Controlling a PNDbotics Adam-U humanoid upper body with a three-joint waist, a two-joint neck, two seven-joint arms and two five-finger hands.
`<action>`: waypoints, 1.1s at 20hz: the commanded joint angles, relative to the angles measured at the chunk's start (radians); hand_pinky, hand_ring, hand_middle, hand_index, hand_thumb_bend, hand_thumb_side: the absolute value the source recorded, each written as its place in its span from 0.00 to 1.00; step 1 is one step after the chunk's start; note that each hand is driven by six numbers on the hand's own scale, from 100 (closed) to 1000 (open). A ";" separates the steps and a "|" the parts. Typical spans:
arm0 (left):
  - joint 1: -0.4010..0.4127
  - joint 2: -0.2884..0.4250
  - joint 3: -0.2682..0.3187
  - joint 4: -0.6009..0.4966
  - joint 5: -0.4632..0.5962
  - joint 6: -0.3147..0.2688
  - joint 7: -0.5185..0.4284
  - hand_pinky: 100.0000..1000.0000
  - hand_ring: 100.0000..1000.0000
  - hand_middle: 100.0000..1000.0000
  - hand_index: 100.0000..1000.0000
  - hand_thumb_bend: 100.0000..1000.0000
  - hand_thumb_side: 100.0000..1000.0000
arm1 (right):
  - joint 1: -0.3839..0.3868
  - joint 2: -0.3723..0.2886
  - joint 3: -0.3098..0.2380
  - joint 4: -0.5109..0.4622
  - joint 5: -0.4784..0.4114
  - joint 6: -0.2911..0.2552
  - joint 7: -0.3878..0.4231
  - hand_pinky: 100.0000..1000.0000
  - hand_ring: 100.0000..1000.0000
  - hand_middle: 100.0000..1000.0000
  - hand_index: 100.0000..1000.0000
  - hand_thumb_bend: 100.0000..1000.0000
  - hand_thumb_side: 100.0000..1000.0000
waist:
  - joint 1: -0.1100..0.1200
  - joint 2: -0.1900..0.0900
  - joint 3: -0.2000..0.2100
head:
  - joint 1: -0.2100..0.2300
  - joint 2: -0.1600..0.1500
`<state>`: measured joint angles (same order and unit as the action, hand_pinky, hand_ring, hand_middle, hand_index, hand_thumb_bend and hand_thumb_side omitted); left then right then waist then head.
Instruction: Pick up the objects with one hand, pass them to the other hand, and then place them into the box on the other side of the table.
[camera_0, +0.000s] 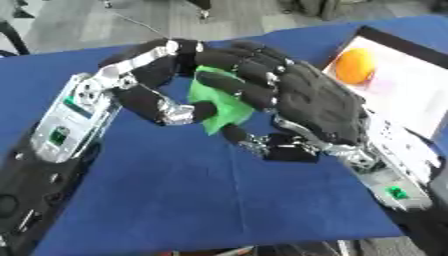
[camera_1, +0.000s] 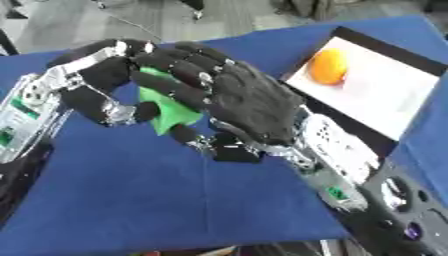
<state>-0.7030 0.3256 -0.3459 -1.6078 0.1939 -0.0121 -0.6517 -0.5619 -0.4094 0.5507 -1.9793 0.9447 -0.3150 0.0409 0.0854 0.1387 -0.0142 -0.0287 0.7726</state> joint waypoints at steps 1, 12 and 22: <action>-0.022 0.006 -0.003 -0.050 0.021 0.005 -0.006 0.58 0.28 0.24 0.31 0.00 0.20 | -0.008 -0.008 -0.003 -0.004 0.004 0.015 0.020 0.89 0.88 0.88 1.00 0.05 0.00 | -0.004 -0.010 0.003 | -0.004 -0.003; -0.025 0.015 -0.029 -0.101 0.041 0.019 -0.030 0.58 0.28 0.24 0.31 0.00 0.19 | -0.008 0.003 -0.013 0.011 0.028 0.025 0.028 0.76 0.74 0.59 0.98 0.11 0.00 | -0.003 -0.011 0.005 | -0.007 -0.003; -0.031 0.016 -0.046 -0.140 0.059 0.040 -0.051 0.59 0.30 0.25 0.33 0.00 0.19 | -0.006 0.014 -0.020 0.035 0.046 0.036 -0.068 0.48 0.46 0.25 0.65 0.00 0.00 | 0.000 -0.011 0.005 | -0.013 -0.003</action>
<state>-0.7036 0.3531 -0.3685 -1.6612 0.2126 0.0333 -0.6917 -0.5603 -0.3894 0.5501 -1.9809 0.9715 -0.2933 -0.0182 0.0873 0.1388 -0.0114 -0.0385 0.7726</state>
